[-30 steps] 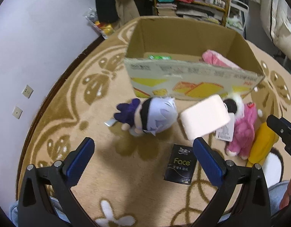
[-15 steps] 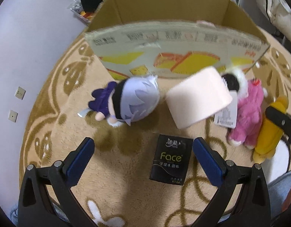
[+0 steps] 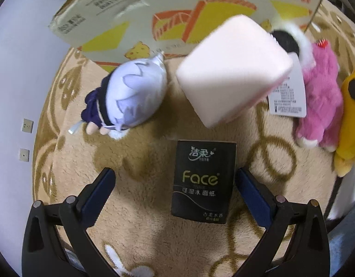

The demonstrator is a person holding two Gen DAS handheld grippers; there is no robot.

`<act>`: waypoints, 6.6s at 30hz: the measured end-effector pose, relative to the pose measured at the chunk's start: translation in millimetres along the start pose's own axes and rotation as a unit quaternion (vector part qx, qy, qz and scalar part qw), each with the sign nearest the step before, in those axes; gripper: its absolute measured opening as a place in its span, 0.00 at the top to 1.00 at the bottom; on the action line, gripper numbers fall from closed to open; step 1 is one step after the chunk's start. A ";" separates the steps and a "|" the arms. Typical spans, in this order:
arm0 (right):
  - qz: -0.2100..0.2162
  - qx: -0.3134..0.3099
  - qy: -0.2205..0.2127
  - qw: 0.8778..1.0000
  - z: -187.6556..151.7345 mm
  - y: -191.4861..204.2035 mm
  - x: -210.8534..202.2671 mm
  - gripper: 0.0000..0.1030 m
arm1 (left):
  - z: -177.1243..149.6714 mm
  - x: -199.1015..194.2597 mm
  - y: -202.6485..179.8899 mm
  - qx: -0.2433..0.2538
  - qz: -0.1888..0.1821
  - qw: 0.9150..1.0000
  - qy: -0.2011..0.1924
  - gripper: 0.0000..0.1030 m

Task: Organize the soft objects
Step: 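Grasp the black Face tissue pack with the left tool while the right tool grasps the yellow plush, then carry the black pack and yellow plush up over the open box, then open both tools to drop the black pack and yellow plush into the box, then lower both tools toward the plushes lying beside the box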

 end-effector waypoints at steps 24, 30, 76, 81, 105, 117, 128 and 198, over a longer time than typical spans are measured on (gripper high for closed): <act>0.031 0.008 -0.051 0.998 1.7 0.3 -22.0 0.61 | -19.4 -32.1 -25.6 0.019 -0.029 0.999 -0.026 0.57; 0.042 -0.004 -0.076 0.996 4.8 7.6 -32.7 0.61 | -18.0 -43.7 -16.6 -0.004 -0.019 0.999 -0.047 0.57; 0.094 -0.117 -0.220 0.964 26.8 77.0 -90.1 0.61 | 3.8 -171.3 69.2 -0.124 0.035 0.949 -0.287 0.57; 0.105 -0.125 -0.242 0.957 34.1 82.7 -96.8 0.61 | 14.7 -176.1 71.4 -0.119 0.065 0.945 -0.298 0.57; 0.120 -0.143 -0.258 0.948 81.9 102.7 -68.6 0.60 | 81.8 -154.4 85.2 -0.118 0.059 0.945 -0.300 0.57; 0.111 -0.160 -0.255 0.947 102.3 111.2 -54.2 0.60 | 97.2 -133.7 86.8 -0.121 0.037 0.949 -0.290 0.56; 0.106 -0.150 -0.235 0.954 112.0 106.0 -35.5 0.59 | 108.1 -113.6 88.3 -0.131 0.013 0.954 -0.270 0.56; 0.075 -0.122 -0.213 0.966 31.3 79.4 -77.3 0.00 | 7.1 -150.9 107.3 -0.148 0.058 0.954 -0.254 0.00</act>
Point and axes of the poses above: each gripper's, at about its wrist camera, not at the fingertips, and x roughly the way its jaws point, y to its left, z to its top, the point moved 1 cm from there along x, roughly the way its jaws point, and after that the axes turned 5 degrees about y, right-handed, at the moved point
